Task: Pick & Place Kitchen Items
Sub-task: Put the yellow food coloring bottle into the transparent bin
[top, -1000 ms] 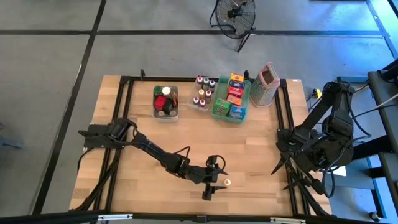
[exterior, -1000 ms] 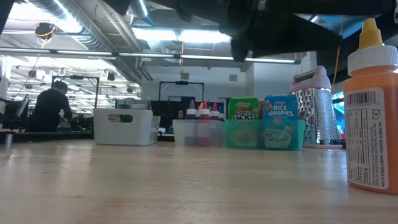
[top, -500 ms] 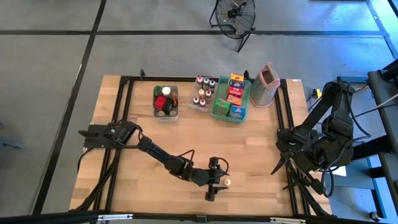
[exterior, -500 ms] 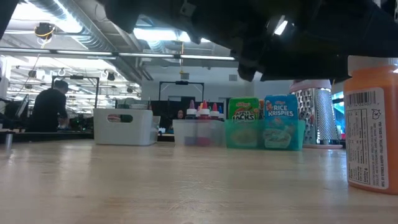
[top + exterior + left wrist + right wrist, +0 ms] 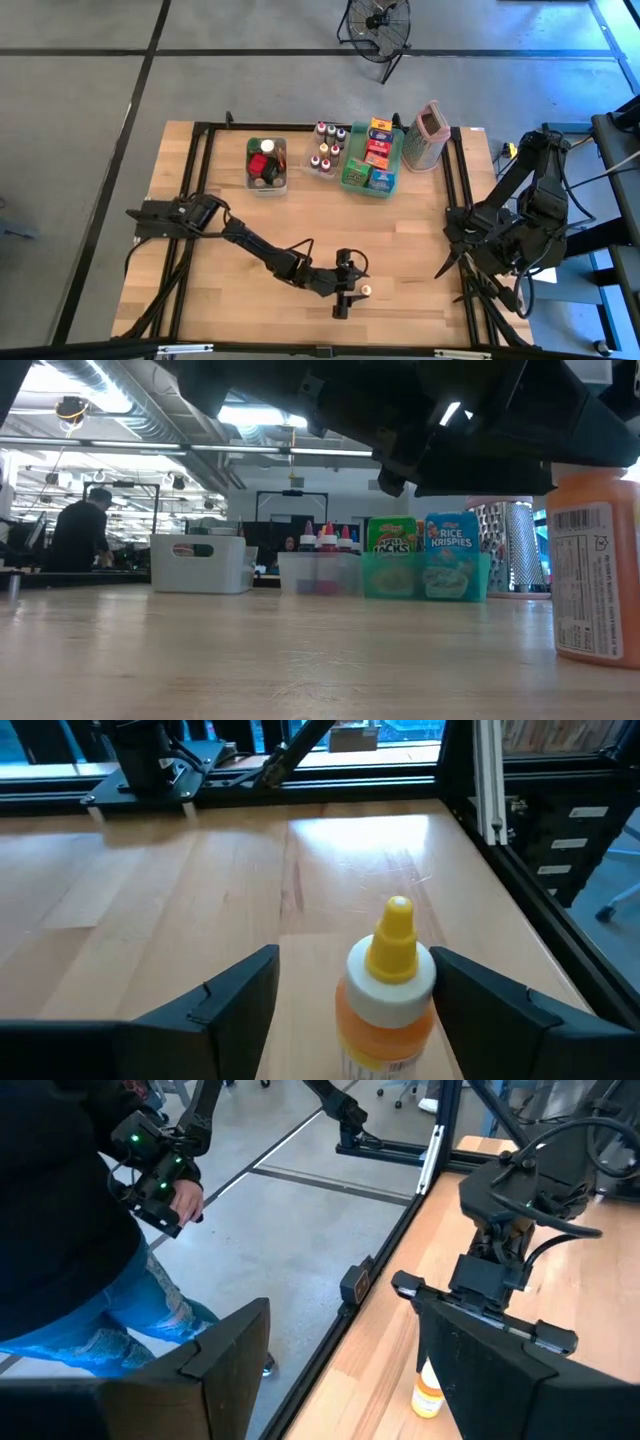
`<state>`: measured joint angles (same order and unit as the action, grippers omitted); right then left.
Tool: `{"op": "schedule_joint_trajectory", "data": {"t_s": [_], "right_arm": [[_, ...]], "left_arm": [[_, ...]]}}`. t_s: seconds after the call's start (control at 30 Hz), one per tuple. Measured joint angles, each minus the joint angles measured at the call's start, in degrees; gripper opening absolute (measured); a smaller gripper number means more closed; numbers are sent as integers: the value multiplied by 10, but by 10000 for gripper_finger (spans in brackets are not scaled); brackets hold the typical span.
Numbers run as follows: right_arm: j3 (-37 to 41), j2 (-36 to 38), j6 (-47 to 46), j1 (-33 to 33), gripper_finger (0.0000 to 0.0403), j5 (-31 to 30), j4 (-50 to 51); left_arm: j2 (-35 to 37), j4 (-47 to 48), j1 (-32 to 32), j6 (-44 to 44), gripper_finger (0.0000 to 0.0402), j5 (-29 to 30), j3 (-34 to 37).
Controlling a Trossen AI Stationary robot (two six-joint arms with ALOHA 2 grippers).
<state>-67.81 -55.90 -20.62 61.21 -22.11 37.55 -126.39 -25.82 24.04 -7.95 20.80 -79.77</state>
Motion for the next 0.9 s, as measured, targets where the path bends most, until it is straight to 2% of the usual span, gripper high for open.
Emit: {"op": "schedule_joint_trajectory", "data": {"t_s": [0.33,0.47,0.63,0.9], "right_arm": [[0,0,0,0,264,-4,0],[0,0,0,0,264,-4,0],[0,0,0,0,264,-4,0],[0,0,0,0,263,-4,0]], "left_arm": [[0,0,-9,-3,196,-24,0],[0,1,-12,-26,164,-29,0],[0,1,-21,-48,118,-63,0],[0,1,-20,-64,115,-72,0]]}}
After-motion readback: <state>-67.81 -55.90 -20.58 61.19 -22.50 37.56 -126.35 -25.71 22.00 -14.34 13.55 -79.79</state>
